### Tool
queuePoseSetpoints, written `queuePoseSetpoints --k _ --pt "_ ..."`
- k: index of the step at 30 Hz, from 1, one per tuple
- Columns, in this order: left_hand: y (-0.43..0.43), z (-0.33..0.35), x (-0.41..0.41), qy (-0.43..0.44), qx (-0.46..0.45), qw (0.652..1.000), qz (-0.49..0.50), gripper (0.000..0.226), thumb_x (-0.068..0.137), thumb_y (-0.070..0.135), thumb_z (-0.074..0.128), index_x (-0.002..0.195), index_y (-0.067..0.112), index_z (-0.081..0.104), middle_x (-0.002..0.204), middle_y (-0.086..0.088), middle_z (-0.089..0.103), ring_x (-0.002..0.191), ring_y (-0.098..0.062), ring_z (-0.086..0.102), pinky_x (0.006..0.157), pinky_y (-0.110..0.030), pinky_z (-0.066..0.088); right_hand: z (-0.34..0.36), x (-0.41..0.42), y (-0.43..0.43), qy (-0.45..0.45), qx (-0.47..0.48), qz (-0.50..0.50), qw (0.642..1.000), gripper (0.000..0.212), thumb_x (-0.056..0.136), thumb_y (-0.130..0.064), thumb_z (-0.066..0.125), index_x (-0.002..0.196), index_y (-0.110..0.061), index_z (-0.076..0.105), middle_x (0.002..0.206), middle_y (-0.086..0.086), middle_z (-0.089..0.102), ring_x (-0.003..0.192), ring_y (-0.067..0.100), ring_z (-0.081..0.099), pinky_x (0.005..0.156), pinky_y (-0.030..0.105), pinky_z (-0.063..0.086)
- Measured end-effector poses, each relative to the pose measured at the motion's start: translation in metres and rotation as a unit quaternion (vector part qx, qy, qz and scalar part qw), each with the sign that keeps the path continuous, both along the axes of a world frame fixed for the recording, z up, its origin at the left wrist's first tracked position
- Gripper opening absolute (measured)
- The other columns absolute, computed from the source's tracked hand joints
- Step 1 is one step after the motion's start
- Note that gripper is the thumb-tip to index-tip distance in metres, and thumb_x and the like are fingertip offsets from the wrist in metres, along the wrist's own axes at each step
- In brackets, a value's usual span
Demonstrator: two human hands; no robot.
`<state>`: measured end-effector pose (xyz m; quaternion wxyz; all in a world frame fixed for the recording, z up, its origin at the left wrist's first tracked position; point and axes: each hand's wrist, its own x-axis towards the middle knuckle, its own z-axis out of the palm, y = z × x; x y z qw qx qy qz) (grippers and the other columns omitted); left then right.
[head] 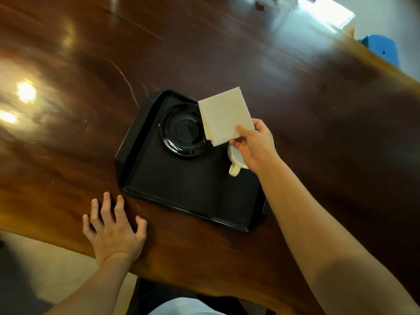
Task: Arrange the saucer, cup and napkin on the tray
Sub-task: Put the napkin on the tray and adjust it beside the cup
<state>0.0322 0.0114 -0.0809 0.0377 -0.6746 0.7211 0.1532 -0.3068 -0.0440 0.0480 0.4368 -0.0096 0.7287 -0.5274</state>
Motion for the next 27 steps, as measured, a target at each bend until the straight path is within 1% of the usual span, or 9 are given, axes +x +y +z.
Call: queuePoseSetpoints --k 2,5,9,12,15,20,24,27 --pt "0.0 -0.001 -0.001 -0.001 0.001 1.0 -0.001 0.07 0.087 0.055 0.039 0.146 0.016 0.045 0.161 -0.016 0.034 0.152 -0.038 0.02 0.122 -0.058 0.009 0.003 0.011 0.013 -0.013 -0.002 0.001 1.0 0.017 0.098 -0.002 0.057 0.109 -0.016 0.057 0.122 0.007 0.064 0.106 0.024 0.067 0.082 0.036 0.061" --pt "0.0 -0.001 0.0 -0.006 0.003 1.0 -0.002 0.071 0.088 0.056 0.038 0.147 0.017 0.044 0.162 -0.015 0.032 0.152 -0.037 0.019 0.122 -0.057 0.009 0.005 0.027 0.032 -0.036 -0.007 0.009 0.999 0.023 0.098 -0.001 0.057 0.117 -0.014 0.056 0.125 0.009 0.062 0.108 0.025 0.067 0.076 0.032 0.059" --pt "0.003 0.0 0.003 -0.006 -0.01 1.0 -0.001 0.069 0.088 0.054 0.039 0.146 0.017 0.045 0.162 -0.014 0.033 0.152 -0.037 0.02 0.122 -0.057 0.008 0.0 0.046 0.06 -0.083 -0.026 0.005 0.996 0.021 0.096 0.001 0.058 0.109 -0.016 0.057 0.127 0.01 0.061 0.11 0.028 0.067 0.075 0.033 0.06" --pt "0.0 -0.001 -0.002 0.0 -0.01 1.0 -0.001 0.069 0.088 0.054 0.04 0.146 0.018 0.044 0.161 -0.014 0.033 0.152 -0.037 0.021 0.122 -0.058 0.009 -0.006 0.053 0.072 -0.082 -0.012 0.008 0.997 0.023 0.096 0.001 0.059 0.11 -0.016 0.058 0.126 0.007 0.061 0.109 0.026 0.067 0.078 0.034 0.06" --pt "0.0 -0.002 -0.002 -0.007 -0.01 1.0 -0.001 0.069 0.089 0.055 0.039 0.147 0.019 0.042 0.162 -0.013 0.032 0.152 -0.037 0.02 0.122 -0.057 0.008 -0.014 0.061 0.084 -0.093 0.007 0.033 0.995 0.022 0.096 0.0 0.059 0.109 -0.017 0.059 0.122 0.007 0.064 0.108 0.026 0.068 0.08 0.036 0.06" --pt "0.001 -0.003 -0.001 -0.006 -0.016 1.0 0.0 0.068 0.089 0.056 0.039 0.147 0.02 0.041 0.162 -0.013 0.032 0.152 -0.037 0.02 0.122 -0.057 0.008 -0.027 0.07 0.099 -0.089 0.04 0.064 0.993 0.019 0.097 0.001 0.058 0.109 -0.013 0.059 0.12 0.01 0.065 0.108 0.027 0.067 0.077 0.035 0.061" --pt "0.002 -0.003 0.0 0.001 -0.024 1.0 -0.002 0.067 0.089 0.055 0.04 0.147 0.02 0.041 0.161 -0.013 0.032 0.151 -0.038 0.021 0.122 -0.058 0.009 -0.036 0.071 0.105 -0.073 0.066 0.074 0.992 0.018 0.097 -0.001 0.059 0.106 -0.016 0.059 0.116 0.008 0.066 0.106 0.025 0.068 0.081 0.038 0.062" --pt "0.002 -0.004 0.001 0.004 -0.03 1.0 -0.004 0.067 0.089 0.054 0.041 0.146 0.019 0.041 0.161 -0.014 0.033 0.151 -0.038 0.021 0.121 -0.059 0.01 -0.044 0.071 0.108 -0.067 0.087 0.088 0.99 0.017 0.097 -0.002 0.059 0.106 -0.017 0.06 0.115 0.008 0.067 0.105 0.025 0.068 0.08 0.038 0.062"
